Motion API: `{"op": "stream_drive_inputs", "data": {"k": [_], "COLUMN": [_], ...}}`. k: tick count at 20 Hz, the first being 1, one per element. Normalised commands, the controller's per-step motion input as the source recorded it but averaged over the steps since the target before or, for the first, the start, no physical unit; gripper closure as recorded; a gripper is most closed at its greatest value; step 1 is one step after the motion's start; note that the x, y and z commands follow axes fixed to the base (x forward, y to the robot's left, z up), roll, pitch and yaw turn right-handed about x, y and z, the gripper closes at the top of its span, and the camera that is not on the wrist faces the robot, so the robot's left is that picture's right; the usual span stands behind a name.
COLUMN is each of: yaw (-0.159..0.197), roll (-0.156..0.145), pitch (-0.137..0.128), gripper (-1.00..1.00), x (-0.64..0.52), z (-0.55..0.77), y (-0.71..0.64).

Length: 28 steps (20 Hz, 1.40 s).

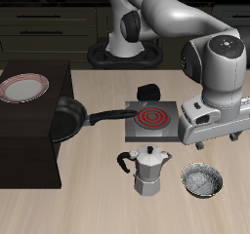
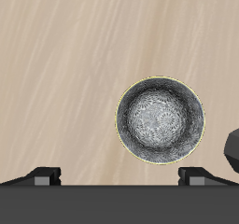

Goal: Place the bowl on the plate

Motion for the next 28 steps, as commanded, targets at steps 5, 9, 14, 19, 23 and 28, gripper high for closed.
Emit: {"op": "stream_drive_inputs", "data": {"k": [5,9,14,19,23,28], "yaw": [0.049,0.01,0.072,0.031,0.025,0.026], "roll": [-0.022,0.012,0.039,0.036,0.007,-0.009], "pitch": [0.002,0.034,0.03,0.039,0.021,0.031], "gripper": [-1.0,-1.0,-1.0,-1.0,-1.0,-1.0], "x": [0.15,0.11,0.01,-0.02,-0.04,0.01], "z": [-0.2,-0.14,-0.25,-0.24,-0.16,-0.23], "y": [-0.06,-0.02,0.16,0.16,0.0,-0.04]}}
